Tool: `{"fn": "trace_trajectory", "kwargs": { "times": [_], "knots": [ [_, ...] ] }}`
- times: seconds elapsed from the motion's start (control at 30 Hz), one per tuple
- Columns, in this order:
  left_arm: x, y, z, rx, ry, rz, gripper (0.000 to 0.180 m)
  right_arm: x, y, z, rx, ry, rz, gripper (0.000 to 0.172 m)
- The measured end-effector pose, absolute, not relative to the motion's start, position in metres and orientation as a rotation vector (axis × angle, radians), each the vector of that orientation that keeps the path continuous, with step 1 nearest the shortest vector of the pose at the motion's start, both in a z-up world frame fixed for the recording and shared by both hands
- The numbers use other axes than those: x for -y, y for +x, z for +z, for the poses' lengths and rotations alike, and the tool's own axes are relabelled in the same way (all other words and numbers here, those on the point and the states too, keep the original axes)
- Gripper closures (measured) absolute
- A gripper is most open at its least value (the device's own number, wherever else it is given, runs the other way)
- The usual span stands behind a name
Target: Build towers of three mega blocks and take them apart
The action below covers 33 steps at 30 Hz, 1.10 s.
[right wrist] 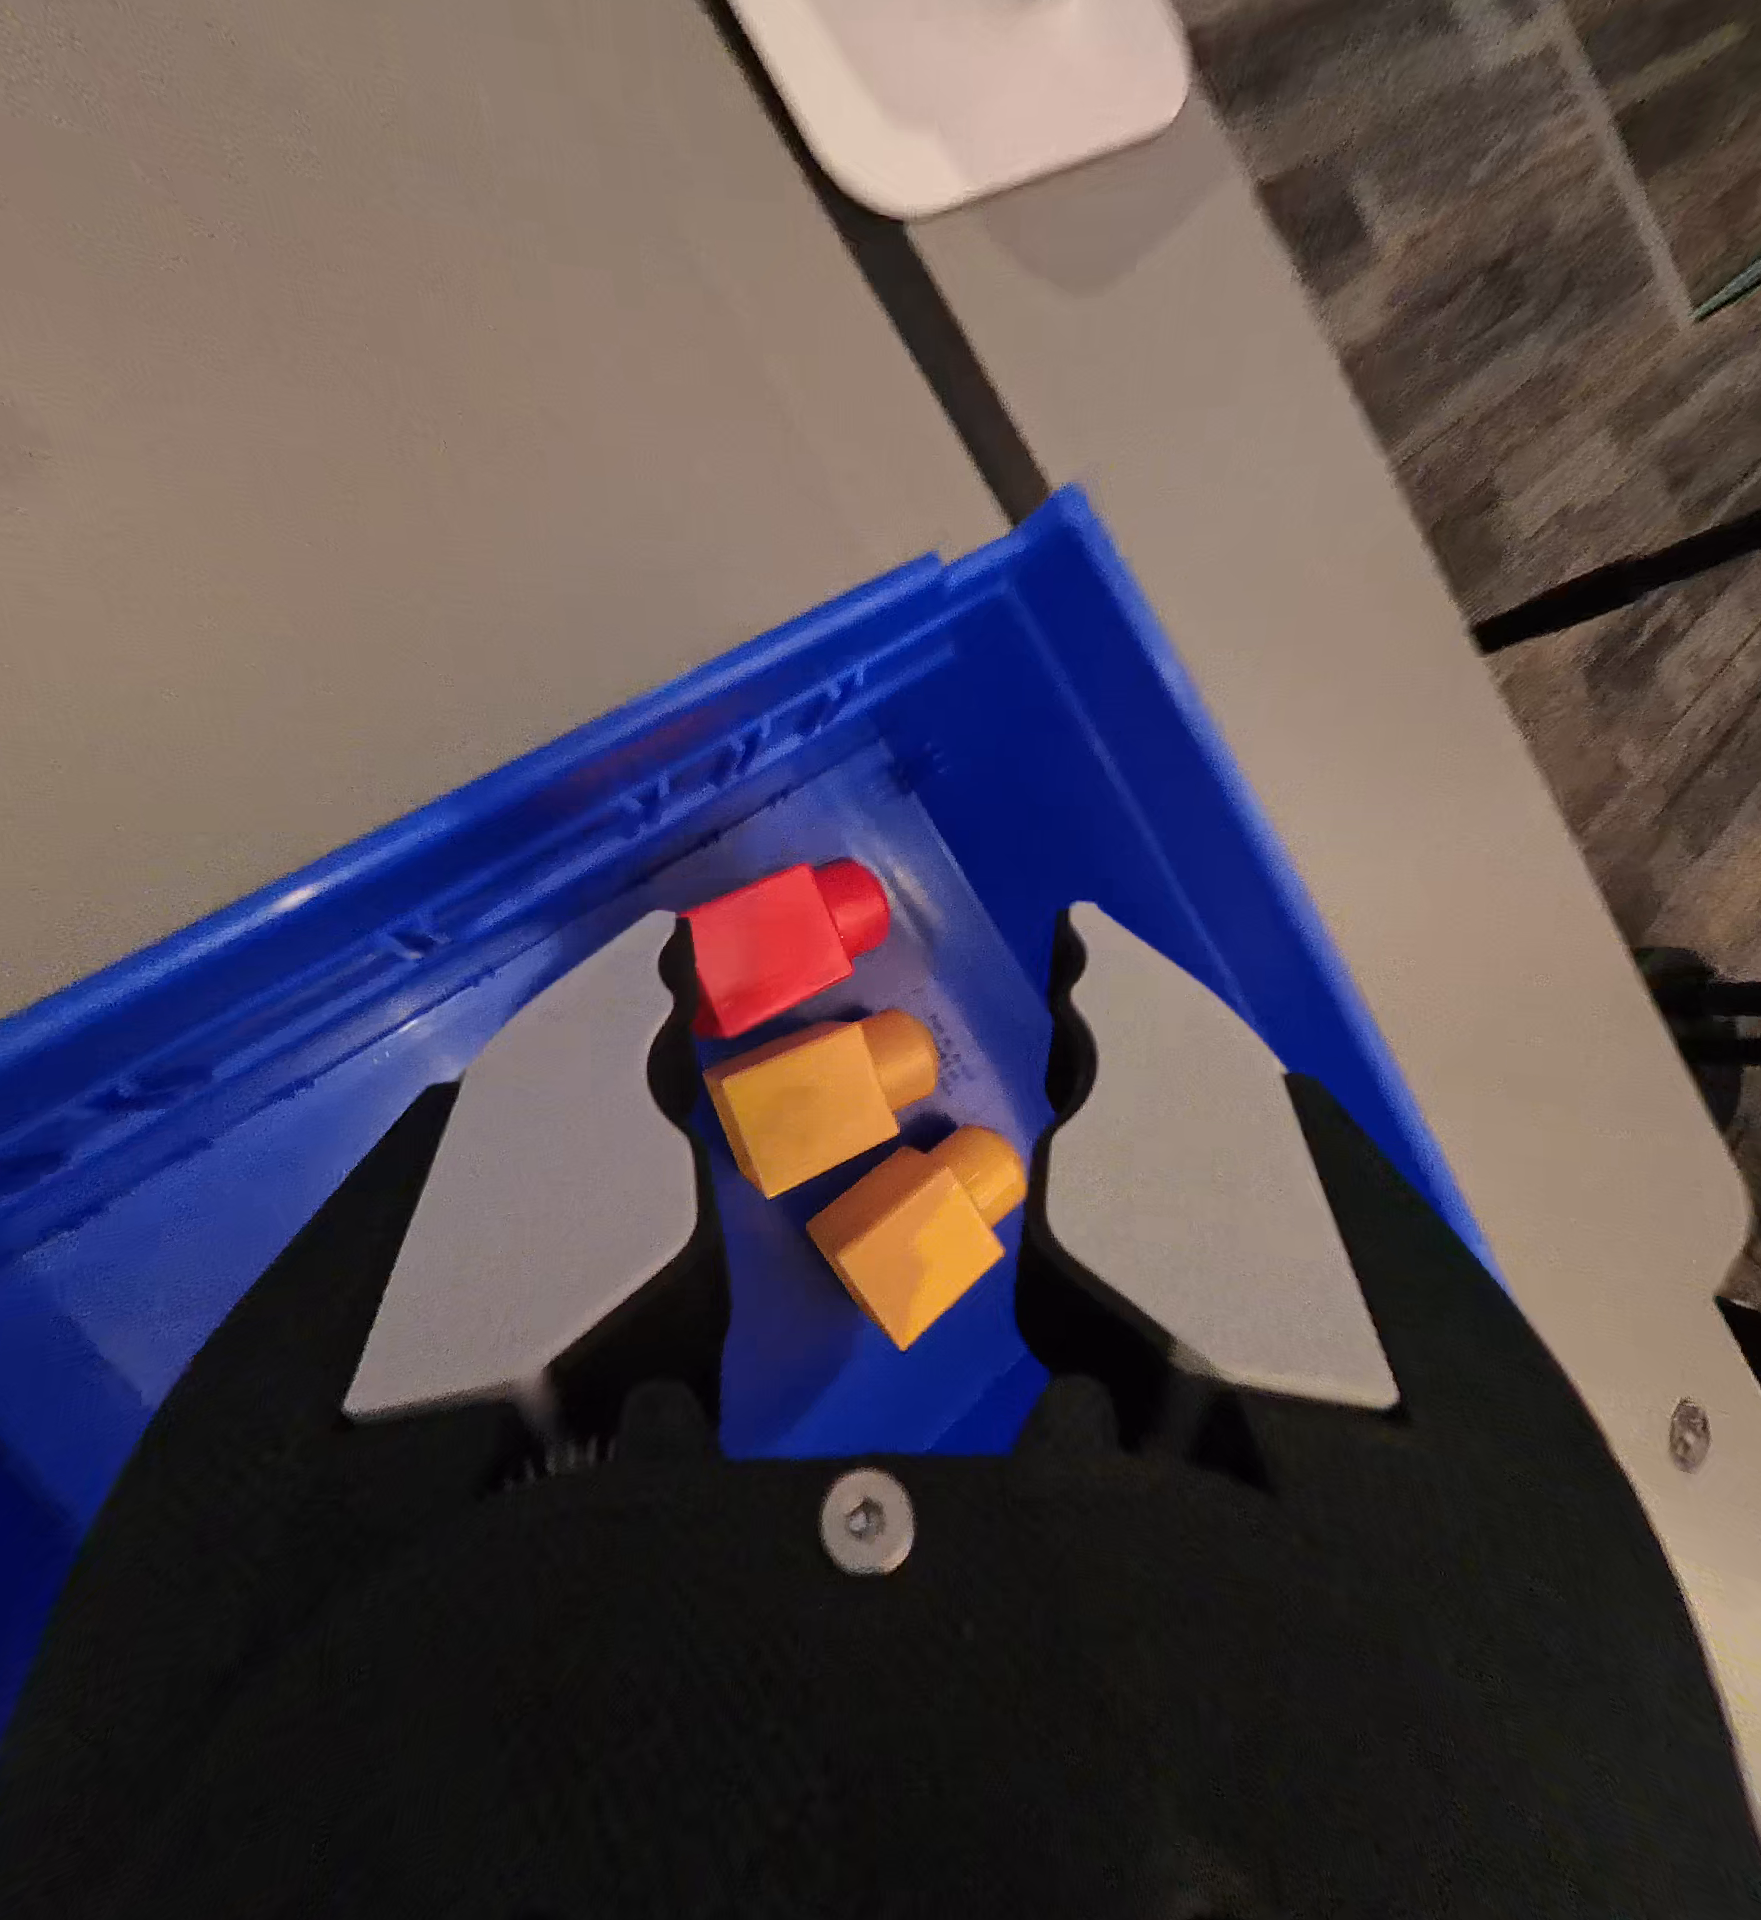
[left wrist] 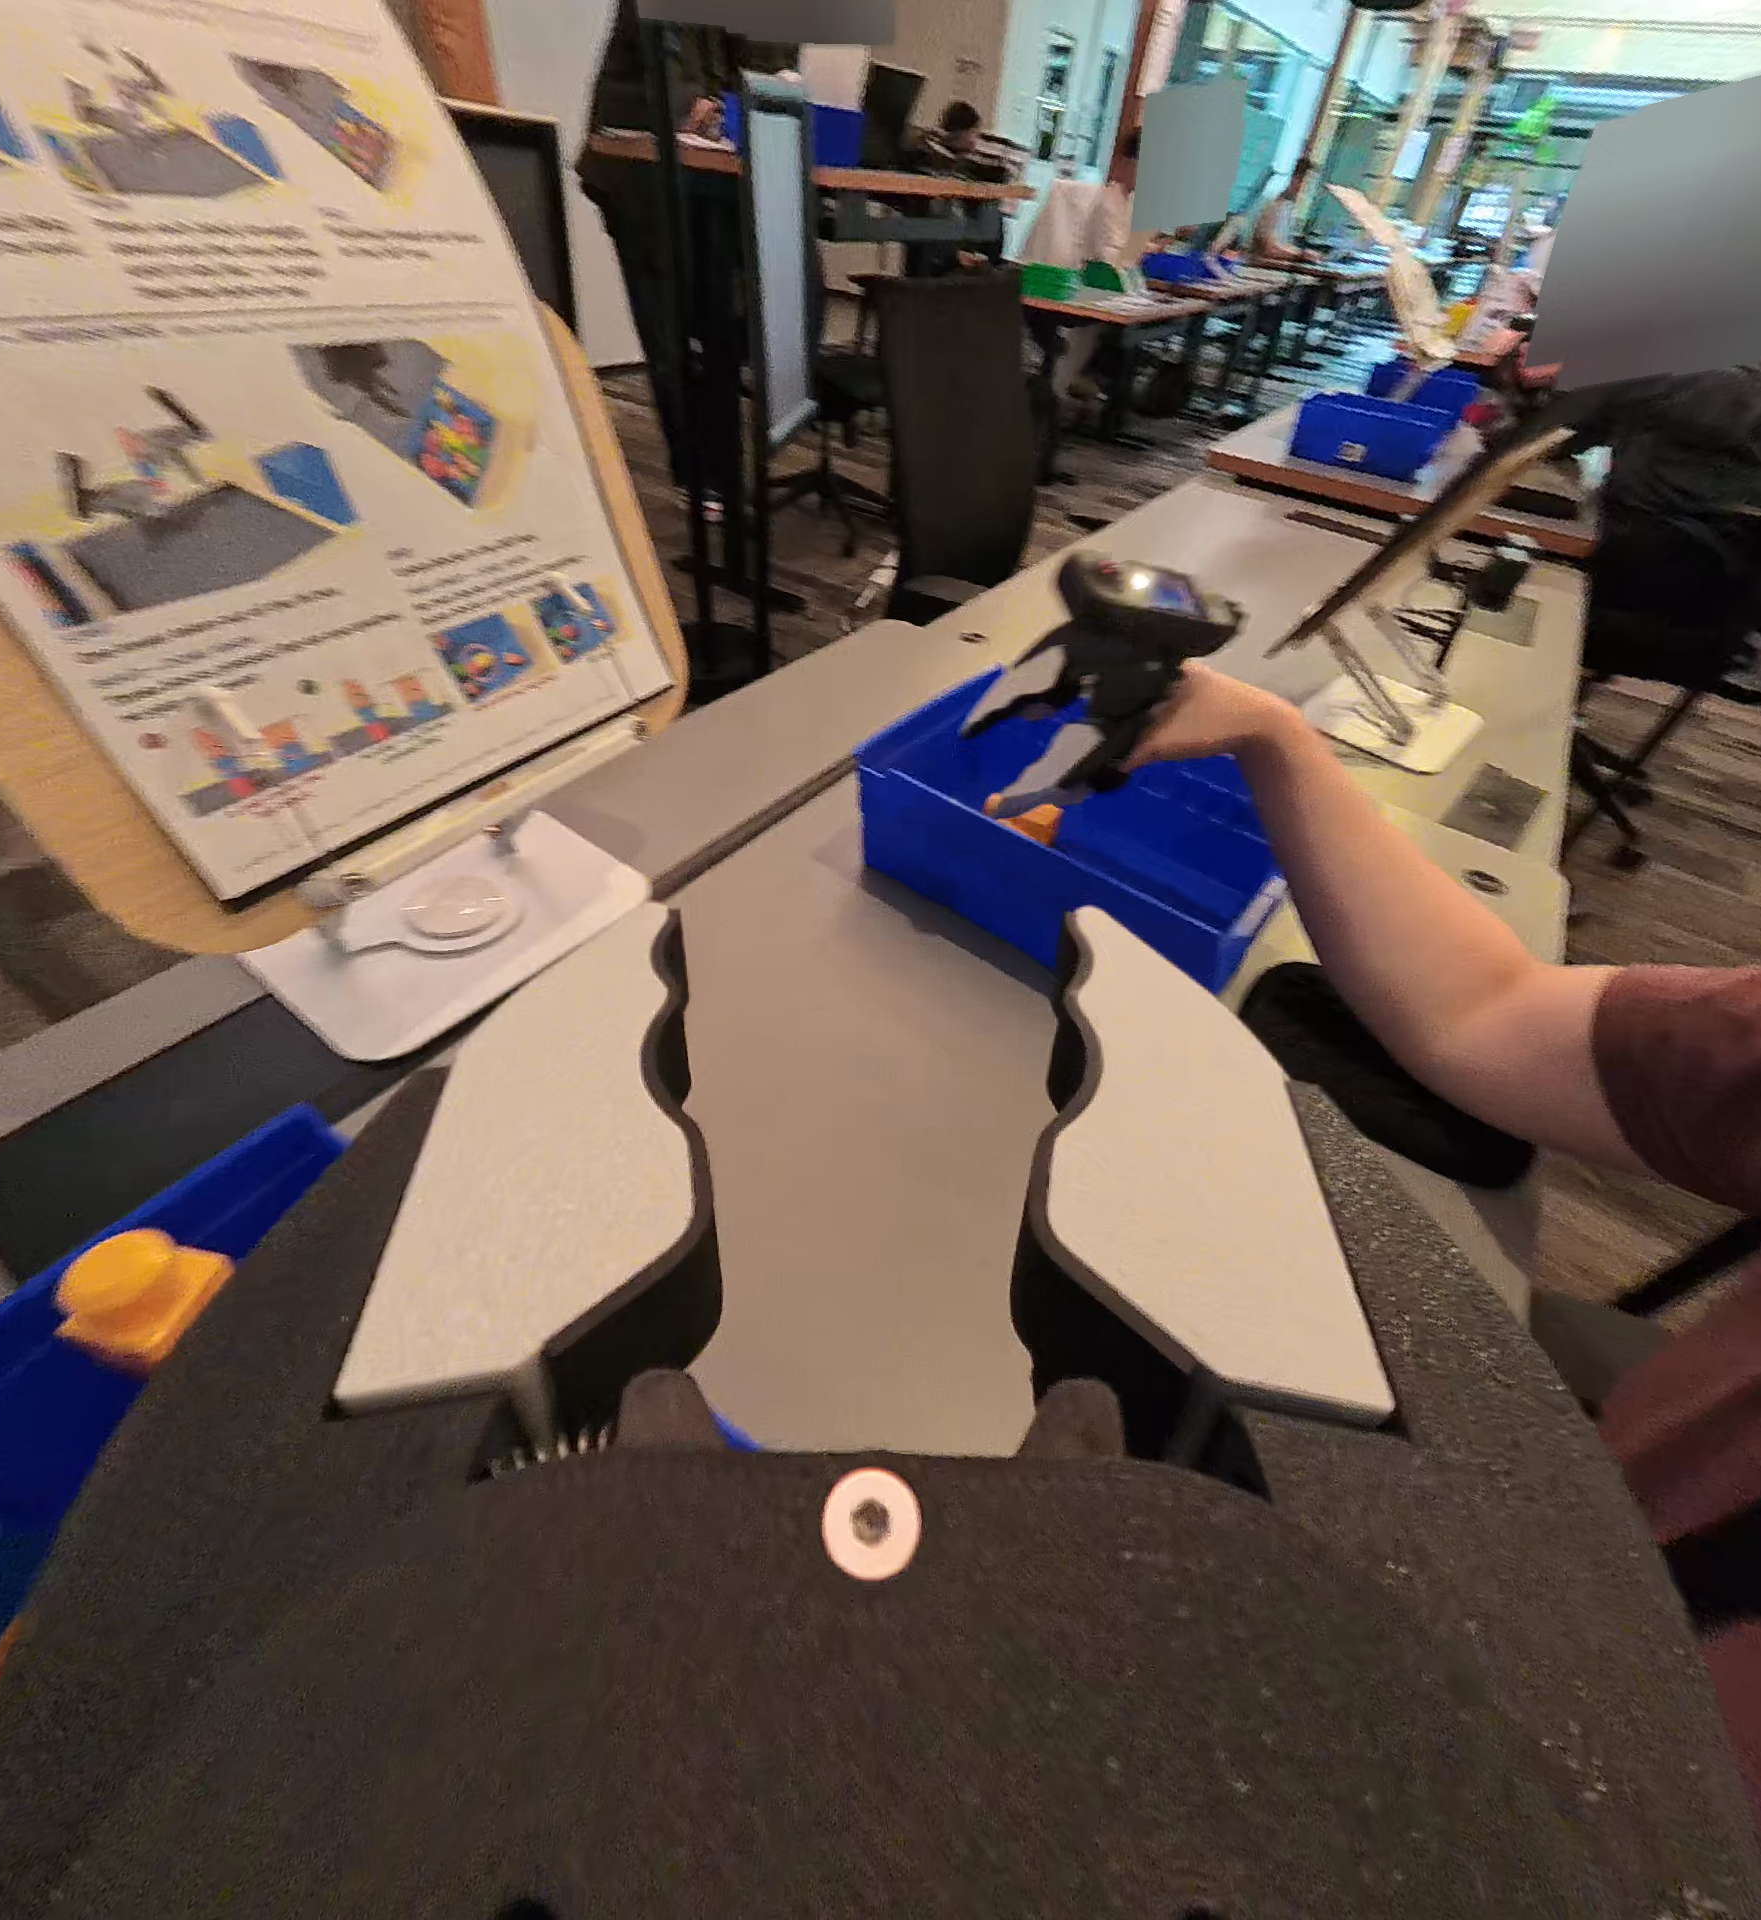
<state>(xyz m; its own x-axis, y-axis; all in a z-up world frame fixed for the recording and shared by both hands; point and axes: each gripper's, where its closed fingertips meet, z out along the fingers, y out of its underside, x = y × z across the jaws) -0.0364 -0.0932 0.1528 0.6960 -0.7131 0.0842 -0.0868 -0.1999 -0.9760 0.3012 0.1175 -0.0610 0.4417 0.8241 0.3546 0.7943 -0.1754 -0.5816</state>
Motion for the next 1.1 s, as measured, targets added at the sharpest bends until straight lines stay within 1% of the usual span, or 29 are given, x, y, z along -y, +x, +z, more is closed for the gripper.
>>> {"fn": "trace_trajectory", "kwargs": {
  "times": [0.17, 0.4, 0.63, 0.73, 0.87, 1.0, 1.1],
  "knots": [
    [0.103, -0.063, 0.155, -0.542, -1.744, -0.465, 0.113, -0.108, 0.315, -0.029, 1.301, -1.916, 0.003, 0.102],
    [0.115, -0.094, 0.137, -0.396, -1.809, -0.349, 0.115, -0.098, 0.318, -0.002, 1.236, -1.845, 0.073, 0.104],
    [0.143, -0.144, 0.066, -0.112, -1.881, -0.215, 0.117, -0.095, 0.316, 0.009, 1.242, -1.809, 0.063, 0.105],
    [0.15, -0.155, 0.027, -0.089, -1.942, -0.139, 0.117, -0.09, 0.309, 0.015, 1.25, -1.774, 0.1, 0.105],
    [0.144, -0.146, -0.021, -0.106, -2.05, -0.21, 0.111, -0.087, 0.305, 0.014, 1.267, -1.771, 0.1, 0.106],
    [0.126, -0.143, -0.049, -0.033, -2.105, -0.207, 0.107, -0.087, 0.304, 0.011, 1.285, -1.778, 0.087, 0.106],
    [0.111, -0.136, -0.066, 0.072, -2.144, -0.179, 0.108, -0.086, 0.304, 0.01, 1.288, -1.783, 0.086, 0.106]
  ]
}}
